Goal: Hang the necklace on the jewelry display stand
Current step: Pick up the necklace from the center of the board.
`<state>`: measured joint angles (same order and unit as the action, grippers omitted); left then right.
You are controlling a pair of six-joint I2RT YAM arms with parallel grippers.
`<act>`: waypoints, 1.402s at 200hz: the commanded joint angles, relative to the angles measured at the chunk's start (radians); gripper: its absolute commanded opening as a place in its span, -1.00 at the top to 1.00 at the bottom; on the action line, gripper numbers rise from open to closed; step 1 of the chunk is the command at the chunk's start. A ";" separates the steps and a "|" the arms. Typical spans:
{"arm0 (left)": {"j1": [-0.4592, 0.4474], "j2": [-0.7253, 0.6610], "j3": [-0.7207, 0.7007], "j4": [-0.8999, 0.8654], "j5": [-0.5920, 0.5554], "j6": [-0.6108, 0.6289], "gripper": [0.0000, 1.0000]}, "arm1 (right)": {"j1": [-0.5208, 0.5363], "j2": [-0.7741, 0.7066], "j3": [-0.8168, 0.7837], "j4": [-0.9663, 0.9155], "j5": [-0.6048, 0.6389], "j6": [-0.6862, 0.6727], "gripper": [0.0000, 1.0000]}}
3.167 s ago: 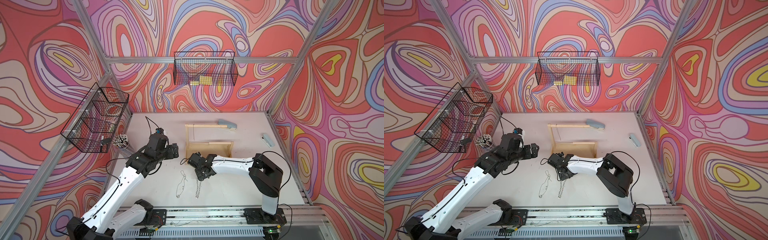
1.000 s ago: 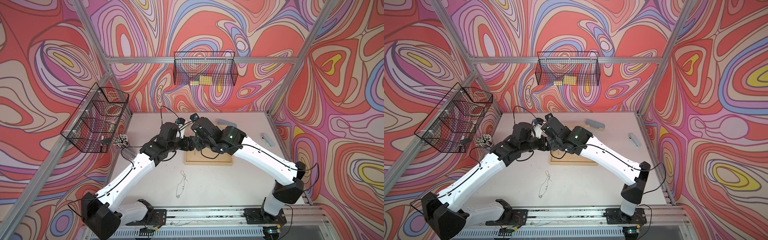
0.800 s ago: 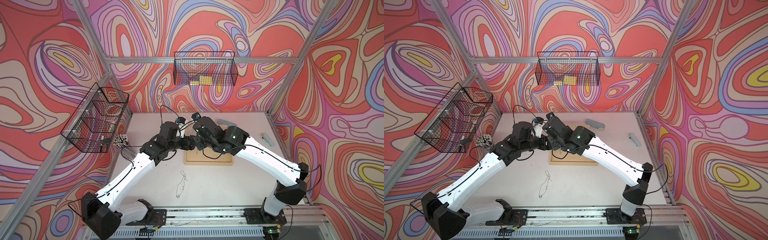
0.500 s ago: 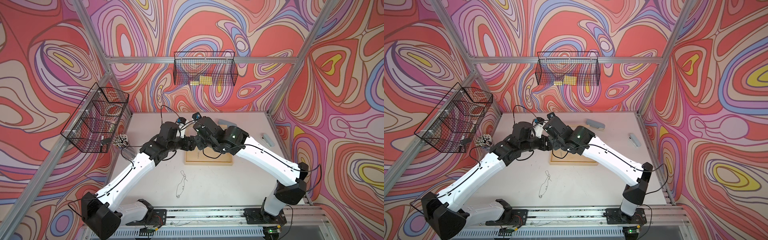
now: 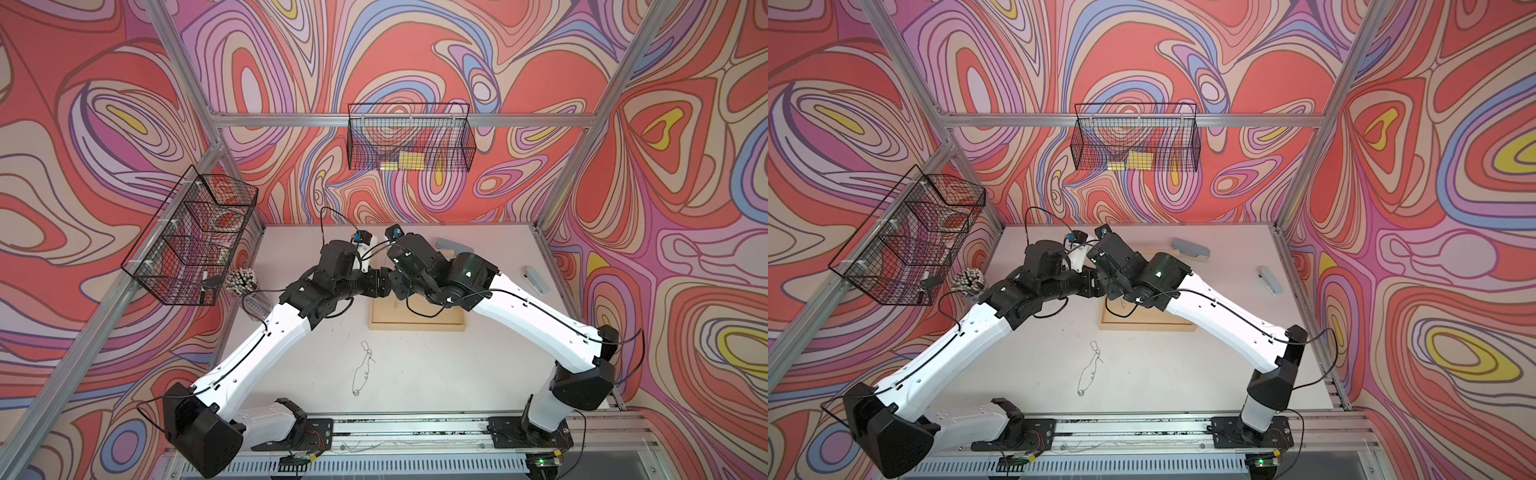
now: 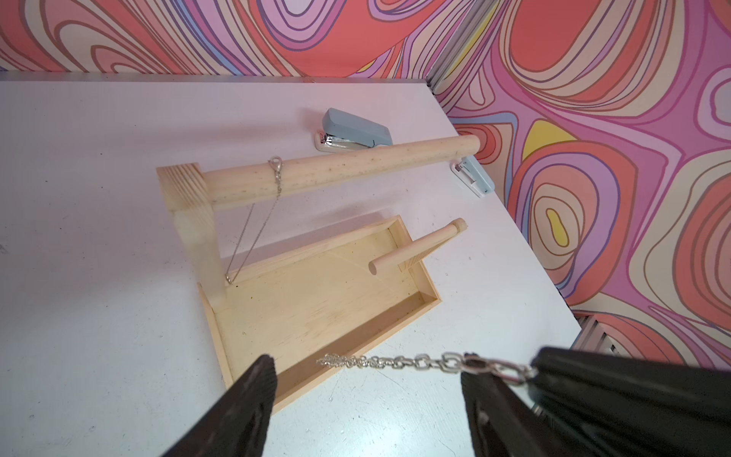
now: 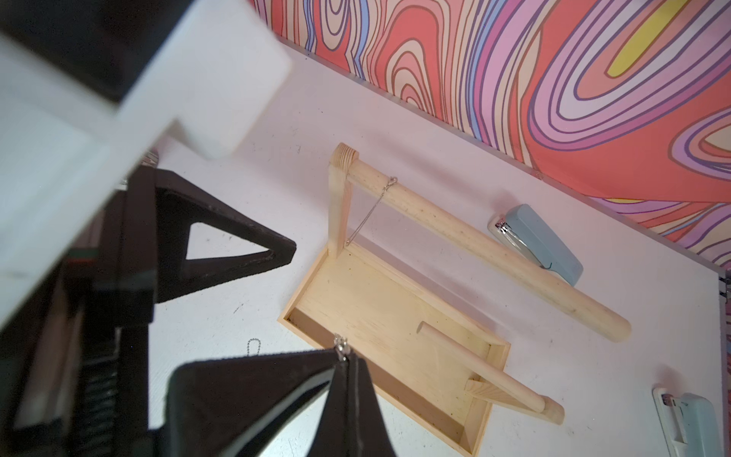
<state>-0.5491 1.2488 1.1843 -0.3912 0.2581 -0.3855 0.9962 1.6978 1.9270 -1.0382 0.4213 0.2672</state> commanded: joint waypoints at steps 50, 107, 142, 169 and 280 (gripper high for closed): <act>-0.003 0.047 0.040 0.069 0.052 -0.009 -0.54 | -0.014 -0.050 -0.011 0.048 -0.033 -0.006 1.00; -0.020 0.082 0.066 0.096 0.092 -0.010 -0.57 | -0.052 -0.051 -0.030 0.084 -0.075 -0.013 1.00; -0.031 0.105 0.092 0.096 0.090 0.001 -0.59 | -0.075 -0.069 -0.042 0.113 -0.119 0.000 1.00; -0.035 0.128 0.126 0.103 0.096 0.004 -0.50 | -0.081 -0.077 -0.043 0.112 -0.120 -0.001 1.00; -0.074 0.232 0.266 0.085 0.104 0.031 0.26 | -0.117 -0.145 -0.102 0.168 -0.147 -0.013 1.00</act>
<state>-0.6106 1.4612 1.3975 -0.3405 0.3580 -0.3695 0.8833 1.5726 1.8530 -0.8856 0.3252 0.2623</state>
